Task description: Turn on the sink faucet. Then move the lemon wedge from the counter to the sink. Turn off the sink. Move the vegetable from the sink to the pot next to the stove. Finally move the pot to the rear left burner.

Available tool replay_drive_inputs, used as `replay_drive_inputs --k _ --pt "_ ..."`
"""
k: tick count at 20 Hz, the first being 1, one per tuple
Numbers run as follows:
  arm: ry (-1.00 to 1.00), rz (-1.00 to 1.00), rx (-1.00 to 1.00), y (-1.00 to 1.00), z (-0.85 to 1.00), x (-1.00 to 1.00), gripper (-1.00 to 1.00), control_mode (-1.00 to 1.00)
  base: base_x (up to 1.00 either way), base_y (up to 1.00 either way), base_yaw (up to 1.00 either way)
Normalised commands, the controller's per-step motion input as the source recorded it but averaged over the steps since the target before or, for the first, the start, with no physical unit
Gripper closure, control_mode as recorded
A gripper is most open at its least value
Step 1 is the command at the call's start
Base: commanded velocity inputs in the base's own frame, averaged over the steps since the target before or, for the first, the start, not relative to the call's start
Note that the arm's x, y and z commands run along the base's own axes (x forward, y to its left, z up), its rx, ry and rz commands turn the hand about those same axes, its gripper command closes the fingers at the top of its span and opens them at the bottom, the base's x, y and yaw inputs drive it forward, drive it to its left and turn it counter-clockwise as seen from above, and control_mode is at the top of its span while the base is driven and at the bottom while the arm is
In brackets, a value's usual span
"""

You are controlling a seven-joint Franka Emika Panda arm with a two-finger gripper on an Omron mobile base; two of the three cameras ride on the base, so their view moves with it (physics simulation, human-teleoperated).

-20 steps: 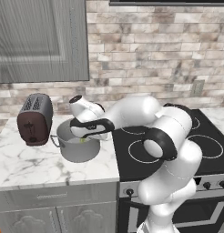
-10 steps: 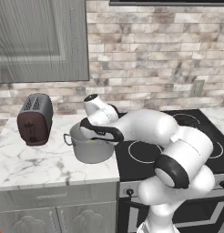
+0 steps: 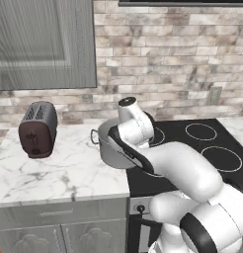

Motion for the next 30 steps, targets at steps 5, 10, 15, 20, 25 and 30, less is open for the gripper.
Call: replay_drive_inputs --k 5,10,15,20,25,30 --pt "-0.17 -0.23 0.05 -0.70 0.22 0.00 1.00 -1.00 0.00 0.00 0.00" --pt "-0.03 -0.19 0.06 -0.60 0.10 0.26 1.00 -1.00 0.00 0.00 0.00" --pt "0.00 -0.13 0.07 -0.58 0.10 0.58 1.00 -1.00 0.00 0.00 0.00" --pt "0.01 -0.08 0.04 -0.54 0.20 0.71 1.00 -1.00 0.00 0.00 0.00" --pt "0.09 -0.04 0.01 -0.27 -0.02 0.71 1.00 -1.00 0.00 0.00 0.00" --pt "0.13 0.00 0.00 -0.12 -0.19 0.76 1.00 -1.00 0.00 0.00 0.00"
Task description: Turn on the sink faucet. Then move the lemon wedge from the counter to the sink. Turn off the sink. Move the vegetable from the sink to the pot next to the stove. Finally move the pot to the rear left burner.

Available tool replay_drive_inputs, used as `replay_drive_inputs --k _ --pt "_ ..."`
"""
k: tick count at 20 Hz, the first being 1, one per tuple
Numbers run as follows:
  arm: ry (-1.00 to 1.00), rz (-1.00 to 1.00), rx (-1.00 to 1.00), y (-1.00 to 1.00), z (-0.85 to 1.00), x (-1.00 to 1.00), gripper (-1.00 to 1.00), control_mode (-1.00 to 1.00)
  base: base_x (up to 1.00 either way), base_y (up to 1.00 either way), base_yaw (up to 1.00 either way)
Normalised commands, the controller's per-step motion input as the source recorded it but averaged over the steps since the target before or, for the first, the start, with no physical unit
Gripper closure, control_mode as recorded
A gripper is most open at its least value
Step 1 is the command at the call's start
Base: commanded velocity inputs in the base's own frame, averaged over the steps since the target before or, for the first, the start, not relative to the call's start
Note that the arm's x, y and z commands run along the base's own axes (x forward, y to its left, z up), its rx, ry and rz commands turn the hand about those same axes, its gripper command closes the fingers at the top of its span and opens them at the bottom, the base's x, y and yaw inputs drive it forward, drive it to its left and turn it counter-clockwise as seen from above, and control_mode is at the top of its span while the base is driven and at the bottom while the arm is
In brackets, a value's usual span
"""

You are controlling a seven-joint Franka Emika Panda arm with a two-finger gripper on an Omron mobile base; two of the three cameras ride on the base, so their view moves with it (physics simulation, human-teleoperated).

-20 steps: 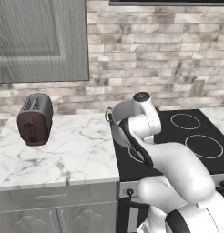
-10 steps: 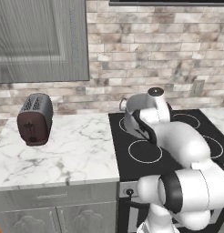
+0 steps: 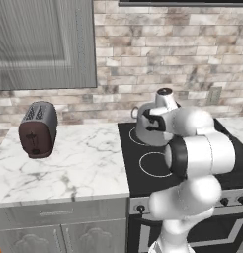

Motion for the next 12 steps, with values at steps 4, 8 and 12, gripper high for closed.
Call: replay_drive_inputs --k 4,8,12 --pt "0.03 0.01 0.00 -0.01 -0.34 0.65 1.00 -1.00 0.00 0.00 0.00" --pt "0.00 0.04 0.00 -0.02 -0.42 0.44 1.00 -1.00 0.00 0.00 0.00" --pt "0.00 0.05 0.00 0.00 -0.41 0.31 1.00 -1.00 0.00 0.00 0.00"
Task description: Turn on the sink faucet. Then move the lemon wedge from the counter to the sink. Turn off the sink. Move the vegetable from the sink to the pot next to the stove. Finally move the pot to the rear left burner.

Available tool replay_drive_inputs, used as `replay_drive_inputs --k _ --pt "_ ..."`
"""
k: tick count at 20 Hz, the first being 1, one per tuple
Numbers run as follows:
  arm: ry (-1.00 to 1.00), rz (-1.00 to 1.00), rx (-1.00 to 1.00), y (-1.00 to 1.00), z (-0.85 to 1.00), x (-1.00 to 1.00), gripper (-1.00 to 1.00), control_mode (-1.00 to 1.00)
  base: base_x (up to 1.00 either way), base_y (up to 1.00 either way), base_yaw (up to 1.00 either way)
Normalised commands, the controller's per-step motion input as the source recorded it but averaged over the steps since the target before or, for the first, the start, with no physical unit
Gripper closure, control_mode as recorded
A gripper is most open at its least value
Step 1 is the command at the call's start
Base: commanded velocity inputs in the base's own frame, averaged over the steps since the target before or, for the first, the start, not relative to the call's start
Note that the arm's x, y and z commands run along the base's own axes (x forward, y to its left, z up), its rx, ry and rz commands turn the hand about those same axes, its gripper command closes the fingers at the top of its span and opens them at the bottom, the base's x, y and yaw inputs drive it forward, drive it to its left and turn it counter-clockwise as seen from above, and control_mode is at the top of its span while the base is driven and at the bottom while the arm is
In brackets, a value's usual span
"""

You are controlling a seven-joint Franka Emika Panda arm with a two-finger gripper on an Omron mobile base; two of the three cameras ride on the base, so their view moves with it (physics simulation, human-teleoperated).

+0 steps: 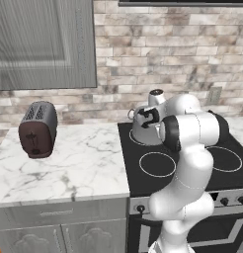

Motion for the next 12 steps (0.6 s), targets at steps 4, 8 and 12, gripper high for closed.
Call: replay_drive_inputs --k 4,8,12 --pt "0.00 0.04 0.00 0.00 -0.37 0.29 1.00 -1.00 0.00 0.00 0.00" --pt "-0.01 0.03 0.00 0.00 -0.31 0.30 1.00 -1.00 0.00 0.00 0.00" --pt "-0.04 0.11 0.00 0.00 -0.07 -0.01 1.00 -1.00 0.00 0.00 0.00"
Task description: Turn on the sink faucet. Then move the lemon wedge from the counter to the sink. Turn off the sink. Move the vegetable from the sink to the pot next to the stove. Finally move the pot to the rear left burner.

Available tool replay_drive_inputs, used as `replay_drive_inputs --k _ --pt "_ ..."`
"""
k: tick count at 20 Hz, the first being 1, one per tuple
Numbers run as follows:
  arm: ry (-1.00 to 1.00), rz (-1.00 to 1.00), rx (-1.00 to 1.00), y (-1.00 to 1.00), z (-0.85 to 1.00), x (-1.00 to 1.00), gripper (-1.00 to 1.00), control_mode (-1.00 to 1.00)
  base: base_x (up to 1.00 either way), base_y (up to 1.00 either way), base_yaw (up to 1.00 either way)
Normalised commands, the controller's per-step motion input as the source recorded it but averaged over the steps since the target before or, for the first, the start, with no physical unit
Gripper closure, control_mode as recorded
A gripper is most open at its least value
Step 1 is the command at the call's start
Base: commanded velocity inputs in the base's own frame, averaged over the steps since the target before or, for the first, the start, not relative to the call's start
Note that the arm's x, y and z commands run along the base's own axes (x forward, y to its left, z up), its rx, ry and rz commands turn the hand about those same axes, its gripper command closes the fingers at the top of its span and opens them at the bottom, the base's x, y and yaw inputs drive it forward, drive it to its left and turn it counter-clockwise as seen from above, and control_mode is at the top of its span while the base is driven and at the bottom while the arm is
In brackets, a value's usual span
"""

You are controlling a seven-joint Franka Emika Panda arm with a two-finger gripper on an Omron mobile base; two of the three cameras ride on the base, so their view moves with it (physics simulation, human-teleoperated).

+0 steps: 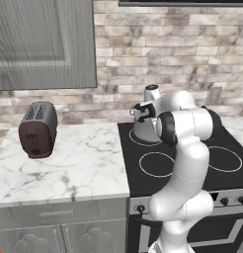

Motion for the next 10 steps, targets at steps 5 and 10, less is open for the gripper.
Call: replay_drive_inputs --k 5,10 --pt "-0.05 0.16 0.00 0.00 0.00 -0.28 1.00 -1.00 0.00 0.00 0.00" --pt "-0.06 0.14 0.00 -0.02 -0.01 -0.36 1.00 -1.00 0.00 0.00 0.00"
